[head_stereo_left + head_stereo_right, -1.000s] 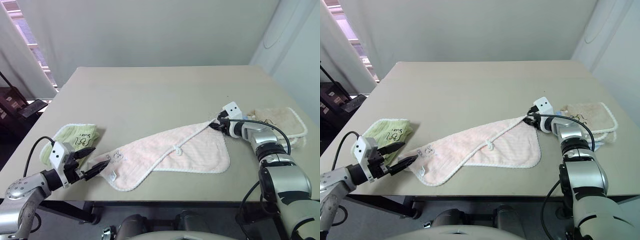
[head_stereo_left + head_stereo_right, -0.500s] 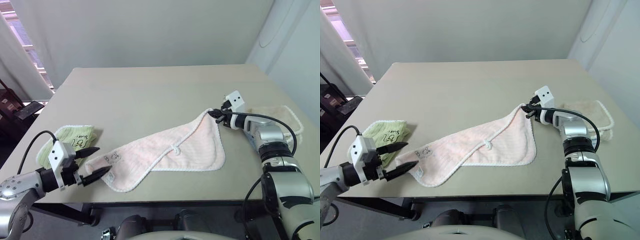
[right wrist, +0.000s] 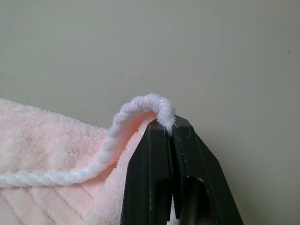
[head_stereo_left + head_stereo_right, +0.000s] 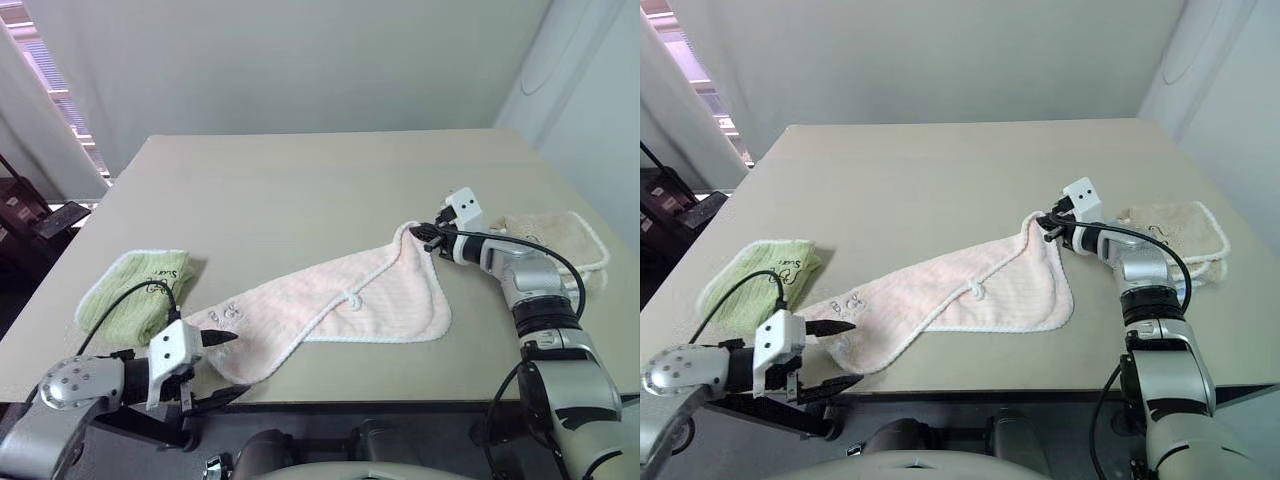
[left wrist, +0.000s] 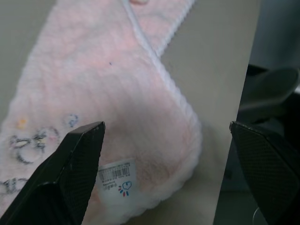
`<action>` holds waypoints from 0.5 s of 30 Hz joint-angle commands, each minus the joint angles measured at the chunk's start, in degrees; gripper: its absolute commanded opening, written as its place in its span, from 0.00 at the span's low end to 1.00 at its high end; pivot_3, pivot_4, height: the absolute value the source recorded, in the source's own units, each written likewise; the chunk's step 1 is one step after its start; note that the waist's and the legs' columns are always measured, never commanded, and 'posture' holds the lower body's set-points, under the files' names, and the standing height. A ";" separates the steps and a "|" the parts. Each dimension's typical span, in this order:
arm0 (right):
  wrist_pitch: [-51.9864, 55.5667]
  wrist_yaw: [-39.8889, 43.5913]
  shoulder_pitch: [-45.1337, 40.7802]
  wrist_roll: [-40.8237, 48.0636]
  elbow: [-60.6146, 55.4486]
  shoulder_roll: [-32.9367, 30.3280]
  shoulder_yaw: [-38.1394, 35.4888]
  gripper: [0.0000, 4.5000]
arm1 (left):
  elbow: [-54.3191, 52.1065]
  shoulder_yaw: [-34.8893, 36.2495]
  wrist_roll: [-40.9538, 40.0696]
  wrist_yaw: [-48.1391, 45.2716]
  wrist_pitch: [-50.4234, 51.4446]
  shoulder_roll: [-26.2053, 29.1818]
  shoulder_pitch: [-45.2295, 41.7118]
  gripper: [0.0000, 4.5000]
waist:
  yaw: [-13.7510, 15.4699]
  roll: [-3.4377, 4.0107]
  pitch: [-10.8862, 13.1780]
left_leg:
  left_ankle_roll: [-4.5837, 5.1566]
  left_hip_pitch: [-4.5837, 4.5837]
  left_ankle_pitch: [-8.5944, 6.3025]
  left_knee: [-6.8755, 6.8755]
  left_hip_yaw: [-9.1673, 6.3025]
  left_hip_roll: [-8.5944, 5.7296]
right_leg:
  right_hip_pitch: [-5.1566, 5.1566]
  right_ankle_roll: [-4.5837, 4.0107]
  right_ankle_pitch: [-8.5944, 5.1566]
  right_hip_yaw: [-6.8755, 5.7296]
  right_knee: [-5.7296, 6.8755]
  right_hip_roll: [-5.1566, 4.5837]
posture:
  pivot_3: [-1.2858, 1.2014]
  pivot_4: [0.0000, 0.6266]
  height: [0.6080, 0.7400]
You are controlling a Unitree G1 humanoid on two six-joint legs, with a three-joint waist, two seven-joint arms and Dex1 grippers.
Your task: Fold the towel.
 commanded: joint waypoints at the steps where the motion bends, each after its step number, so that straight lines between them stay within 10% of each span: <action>1: 0.37 -0.65 -0.17 1.25 -3.13 -0.44 -1.30 0.01 | 3.79 -2.43 3.26 -0.89 -5.02 0.23 -2.76 1.00 | -0.01 0.00 0.01 | 0.00 0.00 0.00 -0.01 0.00 0.00 | 0.01 0.00 0.00 0.00 0.00 0.00 | 0.52 0.00 0.88; 15: 0.68 -1.90 1.00 1.79 -4.74 -1.58 -1.42 0.01 | 11.00 -9.37 5.58 -3.28 -9.87 -0.96 -10.03 1.00 | 0.01 0.04 0.01 | 0.02 -0.05 0.01 -0.04 0.01 0.00 | 0.06 0.02 0.01 0.00 0.01 0.00 | 0.52 0.00 0.88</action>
